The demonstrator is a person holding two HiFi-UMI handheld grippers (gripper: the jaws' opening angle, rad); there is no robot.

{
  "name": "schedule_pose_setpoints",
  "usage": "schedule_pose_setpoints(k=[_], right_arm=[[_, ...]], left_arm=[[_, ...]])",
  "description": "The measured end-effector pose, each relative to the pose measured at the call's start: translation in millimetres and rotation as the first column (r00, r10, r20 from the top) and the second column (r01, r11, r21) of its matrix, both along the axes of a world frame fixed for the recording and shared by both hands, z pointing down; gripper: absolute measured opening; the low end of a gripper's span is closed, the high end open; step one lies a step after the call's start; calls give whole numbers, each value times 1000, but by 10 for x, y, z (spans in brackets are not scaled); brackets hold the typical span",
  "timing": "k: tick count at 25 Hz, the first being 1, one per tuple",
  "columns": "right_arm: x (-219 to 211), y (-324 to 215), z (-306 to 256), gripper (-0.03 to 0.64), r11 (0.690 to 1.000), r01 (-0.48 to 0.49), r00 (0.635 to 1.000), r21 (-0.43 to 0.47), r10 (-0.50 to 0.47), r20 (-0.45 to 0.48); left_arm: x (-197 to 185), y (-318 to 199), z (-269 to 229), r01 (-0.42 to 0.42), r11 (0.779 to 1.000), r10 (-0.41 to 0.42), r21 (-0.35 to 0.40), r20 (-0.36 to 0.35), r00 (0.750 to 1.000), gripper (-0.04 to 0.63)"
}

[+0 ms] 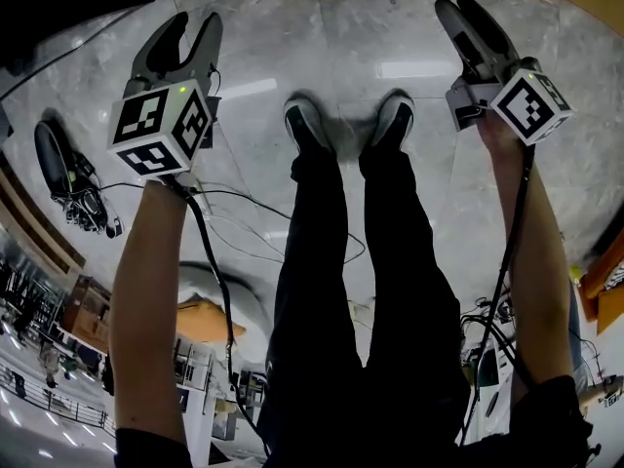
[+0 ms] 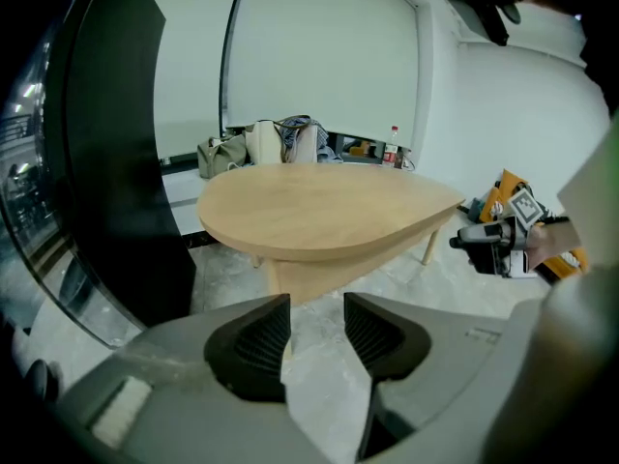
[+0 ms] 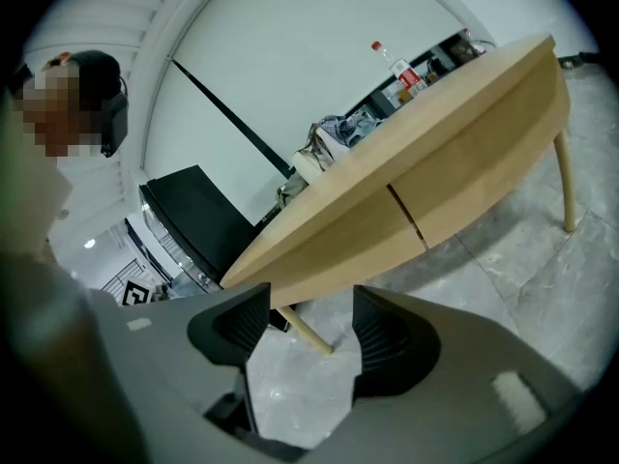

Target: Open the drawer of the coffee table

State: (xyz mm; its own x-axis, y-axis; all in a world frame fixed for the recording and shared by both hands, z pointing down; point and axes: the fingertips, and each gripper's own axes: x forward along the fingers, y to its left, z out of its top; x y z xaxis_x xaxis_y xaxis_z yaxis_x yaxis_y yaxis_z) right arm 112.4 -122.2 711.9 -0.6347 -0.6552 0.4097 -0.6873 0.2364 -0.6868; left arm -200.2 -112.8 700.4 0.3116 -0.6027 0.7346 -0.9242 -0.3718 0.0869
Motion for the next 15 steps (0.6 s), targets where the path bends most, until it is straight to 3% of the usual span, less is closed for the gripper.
schedule_pose_setpoints(k=[5, 9, 13, 15], right_arm=[[-79, -89, 302, 324, 999, 39, 999, -12, -39, 27], [-104, -202, 529, 341, 1000, 30, 997, 4, -30, 74], [-25, -372, 783, 359, 999, 4, 996, 32, -7, 84], [30, -485, 885, 411, 998, -9, 995, 57, 4, 100]], left_arm=[[-31, -247, 229, -24, 999, 24, -22, 5, 1000, 237], [-45, -431, 378, -18, 1000, 18, 2, 15, 1000, 272], [-9, -506, 484, -82, 995, 78, 56, 80, 994, 276], [33, -515, 528, -126, 988, 115, 85, 123, 986, 276]])
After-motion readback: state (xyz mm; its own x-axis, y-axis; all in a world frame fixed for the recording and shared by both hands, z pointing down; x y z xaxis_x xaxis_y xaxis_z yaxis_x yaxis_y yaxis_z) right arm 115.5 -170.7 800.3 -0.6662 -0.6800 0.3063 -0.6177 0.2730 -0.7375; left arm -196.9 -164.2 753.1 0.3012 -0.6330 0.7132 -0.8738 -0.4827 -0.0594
